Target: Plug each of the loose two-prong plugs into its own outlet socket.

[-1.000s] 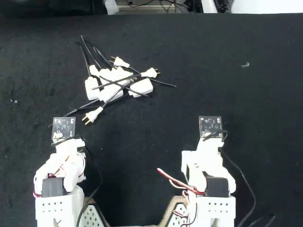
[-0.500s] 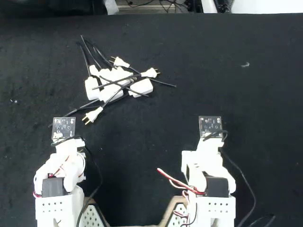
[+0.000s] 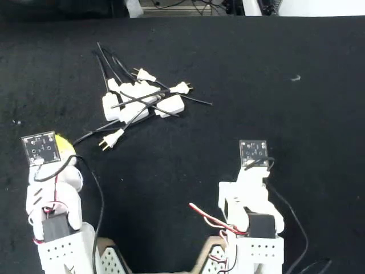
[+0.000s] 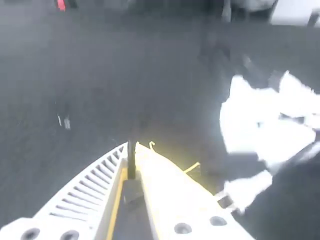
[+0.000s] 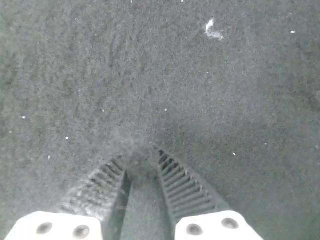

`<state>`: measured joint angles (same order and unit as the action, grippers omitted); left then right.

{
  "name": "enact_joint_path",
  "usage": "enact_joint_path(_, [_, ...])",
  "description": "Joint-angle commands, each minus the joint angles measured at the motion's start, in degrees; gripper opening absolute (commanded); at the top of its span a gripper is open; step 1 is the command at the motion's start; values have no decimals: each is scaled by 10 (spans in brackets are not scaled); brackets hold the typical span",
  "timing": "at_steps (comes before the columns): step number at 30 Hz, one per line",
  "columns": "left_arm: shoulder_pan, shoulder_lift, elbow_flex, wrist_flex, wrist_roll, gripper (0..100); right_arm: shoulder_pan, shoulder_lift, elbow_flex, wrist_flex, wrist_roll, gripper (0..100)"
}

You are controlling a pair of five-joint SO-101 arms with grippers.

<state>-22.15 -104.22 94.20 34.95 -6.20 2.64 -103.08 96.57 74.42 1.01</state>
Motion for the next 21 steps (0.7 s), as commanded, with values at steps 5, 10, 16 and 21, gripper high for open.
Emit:
enact_joint_path(5, [58, -2, 31, -97, -49, 102, -18, -55, 0, 4, -3, 11])
enact_joint_path(10, [73, 1, 7, -198, -62, 177, -92, -55, 0, -2, -4, 11])
enact_joint_path(16, [79, 2, -12, -129, 42, 152, -178, -55, -1, -83, 0, 11])
enact_joint_path(21, [111, 9, 32, -84, 46, 152, -130, -55, -35, -204, 55, 12])
